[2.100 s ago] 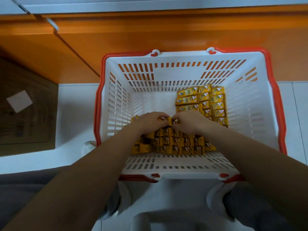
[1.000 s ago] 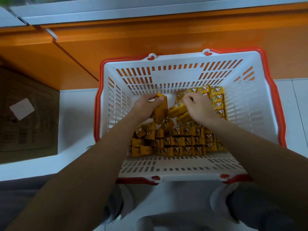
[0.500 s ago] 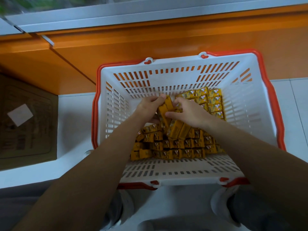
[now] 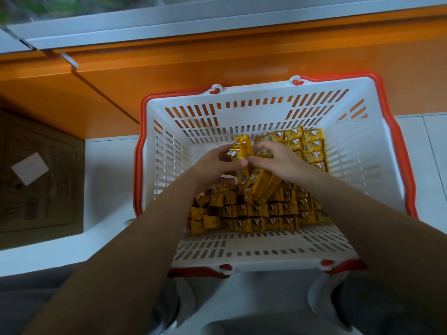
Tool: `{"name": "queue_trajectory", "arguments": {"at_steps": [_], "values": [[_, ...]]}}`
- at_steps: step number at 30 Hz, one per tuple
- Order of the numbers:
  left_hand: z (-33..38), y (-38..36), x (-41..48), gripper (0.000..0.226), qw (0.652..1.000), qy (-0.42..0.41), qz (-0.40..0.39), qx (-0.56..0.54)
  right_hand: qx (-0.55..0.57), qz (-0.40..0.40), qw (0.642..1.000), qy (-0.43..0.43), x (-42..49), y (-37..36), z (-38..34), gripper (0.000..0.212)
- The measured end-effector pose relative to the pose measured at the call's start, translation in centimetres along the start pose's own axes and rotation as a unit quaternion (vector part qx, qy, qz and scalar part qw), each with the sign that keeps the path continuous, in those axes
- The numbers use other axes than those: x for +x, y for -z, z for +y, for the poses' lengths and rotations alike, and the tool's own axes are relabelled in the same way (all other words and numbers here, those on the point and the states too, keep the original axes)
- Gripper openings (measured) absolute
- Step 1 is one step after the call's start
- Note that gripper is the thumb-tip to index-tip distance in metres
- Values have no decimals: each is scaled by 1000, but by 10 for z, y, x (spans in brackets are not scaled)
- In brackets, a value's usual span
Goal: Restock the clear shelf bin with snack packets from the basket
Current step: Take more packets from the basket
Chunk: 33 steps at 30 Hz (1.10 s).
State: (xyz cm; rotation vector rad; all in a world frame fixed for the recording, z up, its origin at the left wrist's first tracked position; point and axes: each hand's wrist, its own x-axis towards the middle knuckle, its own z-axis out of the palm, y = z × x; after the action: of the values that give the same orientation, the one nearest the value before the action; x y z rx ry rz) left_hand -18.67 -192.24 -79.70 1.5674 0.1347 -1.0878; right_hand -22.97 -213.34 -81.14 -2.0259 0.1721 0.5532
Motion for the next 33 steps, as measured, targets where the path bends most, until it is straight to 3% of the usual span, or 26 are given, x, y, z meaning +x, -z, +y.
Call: {"name": "queue_trajectory", "arguments": {"at_steps": [6,11,13,17,22,26,29,33], "values": [[0,-4,2,64,999,5,24,-36,23,-11,1000,-2,1,-2,-8,30],[3,-5,0,38,997,15,62,-38,20,32,999,8,-4,4,-14,23],[1,-6,-2,34,998,10,68,13,5,58,998,20,-6,8,-16,33],[-3,-24,-7,28,999,4,34,-6,1,98,995,2,-8,10,-15,50],[-8,-39,-7,44,999,4,21,-46,-2,86,995,-41,-4,3,-8,43],[-4,-44,-2,54,1000,16,12,-15,17,100,994,-52,1,0,-3,47],[-5,-46,2,42,999,25,18,-28,48,100,991,-72,1,2,0,69],[-9,-44,4,42,995,33,49,-76,174,92,976,-95,-1,2,3,67]]}}
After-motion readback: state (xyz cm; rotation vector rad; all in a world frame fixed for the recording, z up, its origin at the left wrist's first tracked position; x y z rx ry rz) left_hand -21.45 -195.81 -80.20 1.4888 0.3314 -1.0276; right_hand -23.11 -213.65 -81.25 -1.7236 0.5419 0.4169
